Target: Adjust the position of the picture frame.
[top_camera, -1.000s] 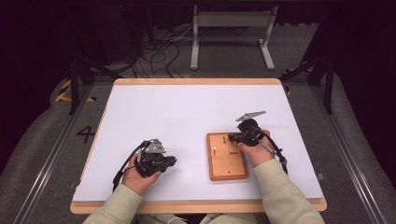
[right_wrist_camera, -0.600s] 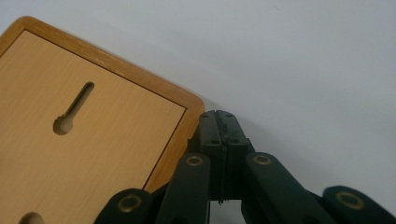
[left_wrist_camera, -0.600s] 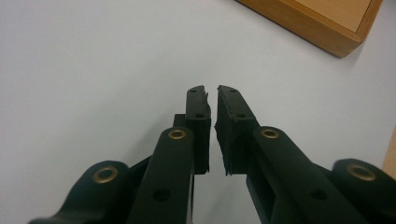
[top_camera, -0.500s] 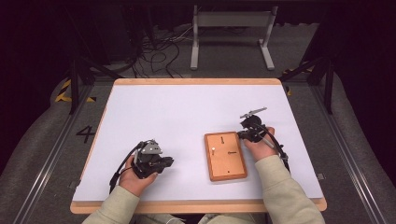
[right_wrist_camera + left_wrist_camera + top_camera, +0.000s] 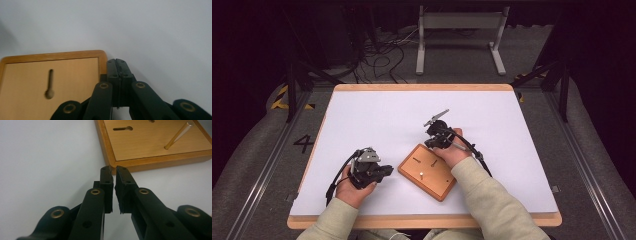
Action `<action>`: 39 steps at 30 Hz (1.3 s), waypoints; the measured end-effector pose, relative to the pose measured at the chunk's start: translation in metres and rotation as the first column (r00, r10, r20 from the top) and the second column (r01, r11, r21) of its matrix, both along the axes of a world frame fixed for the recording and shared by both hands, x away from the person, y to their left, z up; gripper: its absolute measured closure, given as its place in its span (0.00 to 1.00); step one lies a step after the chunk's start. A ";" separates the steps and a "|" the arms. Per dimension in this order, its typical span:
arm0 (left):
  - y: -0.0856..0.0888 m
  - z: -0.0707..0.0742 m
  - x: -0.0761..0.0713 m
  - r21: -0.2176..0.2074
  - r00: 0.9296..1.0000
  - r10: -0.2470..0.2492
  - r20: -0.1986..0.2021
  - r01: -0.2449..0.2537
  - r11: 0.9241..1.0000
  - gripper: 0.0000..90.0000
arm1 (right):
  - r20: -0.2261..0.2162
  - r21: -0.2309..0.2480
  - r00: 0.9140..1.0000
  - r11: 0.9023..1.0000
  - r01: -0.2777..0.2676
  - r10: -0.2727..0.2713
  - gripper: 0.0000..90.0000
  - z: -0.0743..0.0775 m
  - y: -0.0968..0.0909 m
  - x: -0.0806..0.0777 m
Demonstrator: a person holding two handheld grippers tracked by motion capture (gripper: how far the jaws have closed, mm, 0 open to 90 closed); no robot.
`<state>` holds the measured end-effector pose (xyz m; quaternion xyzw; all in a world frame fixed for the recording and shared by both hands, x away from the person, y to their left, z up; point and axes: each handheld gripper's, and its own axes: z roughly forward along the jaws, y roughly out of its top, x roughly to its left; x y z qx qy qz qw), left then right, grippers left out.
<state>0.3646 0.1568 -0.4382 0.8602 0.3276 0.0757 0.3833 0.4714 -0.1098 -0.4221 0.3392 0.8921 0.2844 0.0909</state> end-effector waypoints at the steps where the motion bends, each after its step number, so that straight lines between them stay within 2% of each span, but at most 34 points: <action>1: 0.000 0.000 0.000 0.000 1.000 0.000 0.000 0.000 1.000 0.93 | 0.000 0.000 1.000 1.000 0.000 0.000 1.00 0.000 0.000 0.000; 3: 0.003 0.000 0.002 -0.008 1.000 0.018 -0.001 -0.018 1.000 0.93 | -0.015 0.025 1.000 1.000 0.003 -0.003 1.00 0.007 -0.006 -0.009; 4: 0.004 0.000 0.003 -0.013 1.000 0.023 -0.005 -0.023 1.000 0.92 | -0.003 0.039 1.000 0.999 -0.016 0.016 1.00 0.014 -0.014 -0.021; 5: 0.005 0.000 0.005 -0.018 0.999 0.032 -0.003 -0.032 0.999 0.92 | -0.003 0.039 1.000 0.999 -0.016 0.016 1.00 0.014 -0.014 -0.021; 6: 0.006 0.000 0.006 -0.018 0.999 0.036 -0.001 -0.036 0.999 0.91 | -0.006 0.056 0.999 0.997 -0.049 0.050 0.99 0.021 -0.020 -0.035; 7: 0.007 0.000 0.007 -0.015 0.999 0.039 0.003 -0.039 0.999 0.91 | -0.006 0.056 0.999 0.997 -0.049 0.050 0.99 0.021 -0.020 -0.035; 9: 0.006 0.001 0.007 -0.023 0.999 0.043 -0.006 -0.043 0.999 0.92 | 0.005 0.059 0.996 0.994 -0.089 0.089 0.98 0.025 -0.026 -0.049; 12: 0.005 0.004 0.007 -0.020 0.999 0.034 0.004 -0.034 0.999 0.92 | 0.001 0.069 0.991 0.988 -0.136 0.137 0.98 0.025 -0.037 -0.073; 15: 0.006 0.006 0.009 -0.025 1.000 0.026 0.013 -0.025 0.999 0.91 | -0.006 0.040 0.983 0.982 -0.184 0.184 0.99 0.026 -0.041 -0.087; 17: 0.006 0.007 0.011 -0.030 1.000 0.024 0.011 -0.024 0.999 0.90 | -0.005 0.037 0.980 0.979 -0.199 0.199 0.99 0.028 -0.042 -0.093; 19: 0.006 0.006 0.013 -0.033 1.000 0.025 0.009 -0.025 0.999 0.89 | -0.002 0.028 0.973 0.972 -0.232 0.232 0.99 0.031 -0.042 -0.099; 21: 0.007 0.006 0.016 -0.038 1.000 0.025 0.011 -0.025 0.999 0.89 | -0.021 0.019 0.965 0.965 -0.262 0.262 1.00 0.029 -0.039 -0.102; 24: 0.008 0.007 0.018 -0.045 1.000 0.029 0.011 -0.028 0.999 0.88 | -0.054 0.004 0.957 0.959 -0.284 0.283 1.00 0.024 -0.035 -0.107; 28: 0.008 0.007 0.023 -0.042 1.000 0.029 0.010 -0.029 0.999 0.88 | -0.071 0.000 0.949 0.951 -0.308 0.307 1.00 0.021 -0.030 -0.114; 32: 0.005 0.004 0.027 -0.032 0.998 0.055 0.005 -0.055 0.998 0.84 | -0.088 0.005 0.931 0.935 -0.355 0.354 1.00 0.019 -0.022 -0.124; 33: 0.005 0.004 0.027 -0.032 0.998 0.055 0.005 -0.055 0.998 0.84 | -0.088 0.005 0.931 0.935 -0.355 0.354 1.00 0.019 -0.022 -0.124; 36: 0.005 0.002 0.030 -0.038 0.997 0.081 -0.010 -0.081 0.996 0.83 | -0.102 -0.006 0.917 0.921 -0.389 0.386 1.00 0.015 -0.014 -0.132; 39: 0.006 0.002 0.032 -0.043 0.997 0.080 -0.015 -0.081 0.996 0.83 | -0.126 -0.014 0.909 0.915 -0.402 0.397 1.00 0.010 -0.008 -0.137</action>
